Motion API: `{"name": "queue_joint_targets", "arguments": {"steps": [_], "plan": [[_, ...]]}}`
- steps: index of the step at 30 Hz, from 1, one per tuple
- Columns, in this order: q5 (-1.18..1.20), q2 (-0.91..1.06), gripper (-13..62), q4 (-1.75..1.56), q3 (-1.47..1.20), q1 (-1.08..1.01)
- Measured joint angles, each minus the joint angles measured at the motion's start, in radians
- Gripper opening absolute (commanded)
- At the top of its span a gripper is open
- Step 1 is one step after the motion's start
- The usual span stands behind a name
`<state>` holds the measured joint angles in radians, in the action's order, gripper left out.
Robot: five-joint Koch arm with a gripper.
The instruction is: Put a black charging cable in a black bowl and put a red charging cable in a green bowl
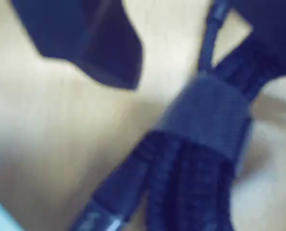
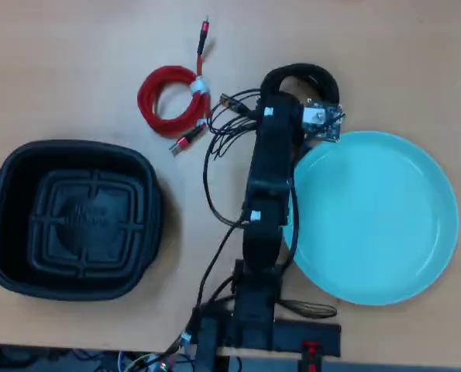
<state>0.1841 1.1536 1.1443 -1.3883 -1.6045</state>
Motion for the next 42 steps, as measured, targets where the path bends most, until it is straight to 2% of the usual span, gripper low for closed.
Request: {"name": "queue_joint_targets", "arguments": {"steps": [7,9,11,15,16,19,34,42], "plan": [[0.002,-0.049,39.5,-0.005,0.014,-0.002],[0.002,-0.051,36.6,-0.003,0.023,-0.002],[0.002,-0.052,27.2,-0.006,0.026,-0.002],[0.003,-0.052,-3.1,-0.015,0.038,-0.003],[0.003,-0.052,-8.6,-0.015,0.038,-0.006],[0.002,-0.052,-5.5,-0.015,0.038,-0.006],[0.002,-0.057,-6.3,-0.009,0.087,0.009],[0.0,-0.058,-6.4,0.152,0.212,0.023]]}}
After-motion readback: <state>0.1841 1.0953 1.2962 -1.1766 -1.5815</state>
